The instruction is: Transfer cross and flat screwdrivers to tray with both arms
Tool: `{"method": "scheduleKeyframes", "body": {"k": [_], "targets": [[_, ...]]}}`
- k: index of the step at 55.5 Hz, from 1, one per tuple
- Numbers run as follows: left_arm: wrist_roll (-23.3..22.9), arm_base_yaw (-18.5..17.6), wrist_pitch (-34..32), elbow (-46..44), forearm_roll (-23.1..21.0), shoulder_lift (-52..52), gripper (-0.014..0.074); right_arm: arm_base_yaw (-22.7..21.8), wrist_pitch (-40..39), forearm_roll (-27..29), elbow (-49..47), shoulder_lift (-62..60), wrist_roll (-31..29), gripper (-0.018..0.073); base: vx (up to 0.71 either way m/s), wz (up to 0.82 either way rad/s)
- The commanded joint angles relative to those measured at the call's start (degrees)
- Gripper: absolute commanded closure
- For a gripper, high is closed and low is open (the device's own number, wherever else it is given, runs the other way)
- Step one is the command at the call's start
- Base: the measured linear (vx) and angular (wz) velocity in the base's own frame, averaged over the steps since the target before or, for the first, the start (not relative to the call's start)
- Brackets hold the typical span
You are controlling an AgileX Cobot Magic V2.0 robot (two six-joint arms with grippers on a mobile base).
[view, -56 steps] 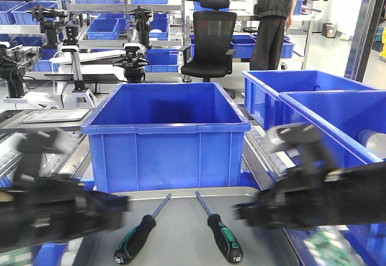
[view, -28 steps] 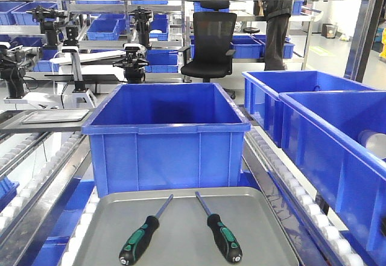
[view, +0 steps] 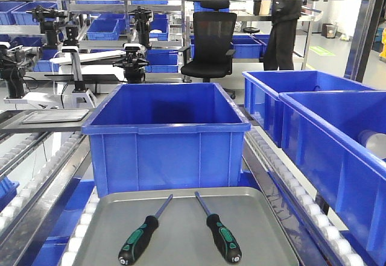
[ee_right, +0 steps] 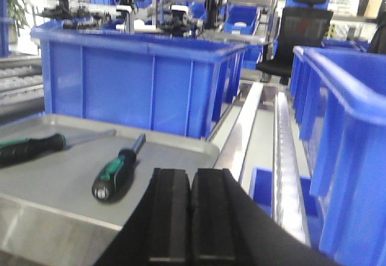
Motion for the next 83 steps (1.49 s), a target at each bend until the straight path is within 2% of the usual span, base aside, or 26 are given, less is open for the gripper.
{"method": "scheduleKeyframes", "body": {"k": [1, 10, 13, 16, 24, 28, 32, 34, 76, 83], "targets": [[-0.62, -0.2, -3.8, -1.56, -0.23, 0.72, 0.0595, -0.19, -3.75, -0.09, -1.5, 0.23, 0.13, 0.0567, 0.0, 0.0], [-0.35, -0.2, -4.33, -0.68, -0.13, 0.58, 0.0594, -0.19, -2.98, -0.09, -1.5, 0.23, 0.13, 0.0567, 0.0, 0.0], [2.32, 0.91, -4.68, 0.42, 3.23, -0.02, 0.0594, -0.19, -2.98, -0.09, -1.5, 0.23, 0.13, 0.0567, 0.0, 0.0], [3.0, 3.64, -6.4, 2.33, 4.91, -1.17, 0.0594, -0.19, -2.98, -0.09, -1.5, 0.23, 0.13, 0.0567, 0.0, 0.0], [2.32, 15.26, -15.1, 10.88, 4.92, -6.55, 0.0594, -0.19, -2.98, -0.09, -1.5, 0.23, 0.13, 0.0567, 0.0, 0.01], [0.55, 20.23, -17.93, 15.5, 4.92, -10.09, 0.0594, -0.19, -2.98, -0.09, -1.5, 0.23, 0.13, 0.0567, 0.0, 0.0], [-1.61, 22.93, -20.09, 19.35, 4.92, -13.75, 0.0594, -0.19, -2.98, -0.09, -1.5, 0.23, 0.13, 0.0567, 0.0, 0.0], [-2.48, 23.9, -18.03, 19.57, 4.92, -15.13, 0.0594, -0.19, -2.98, -0.09, -1.5, 0.23, 0.13, 0.0567, 0.0, 0.0], [-3.06, 24.31, -17.33, 19.36, 5.32, -14.68, 0.0594, -0.19, -2.76, -0.2, -1.5, 0.23, 0.13, 0.0567, 0.0, 0.0], [-3.06, 24.31, -17.33, 19.36, 5.32, -14.68, 0.0594, -1.59, 1.7, -6.8, -1.44, -1.89, 1.48, 0.0567, 0.0, 0.0]]}}
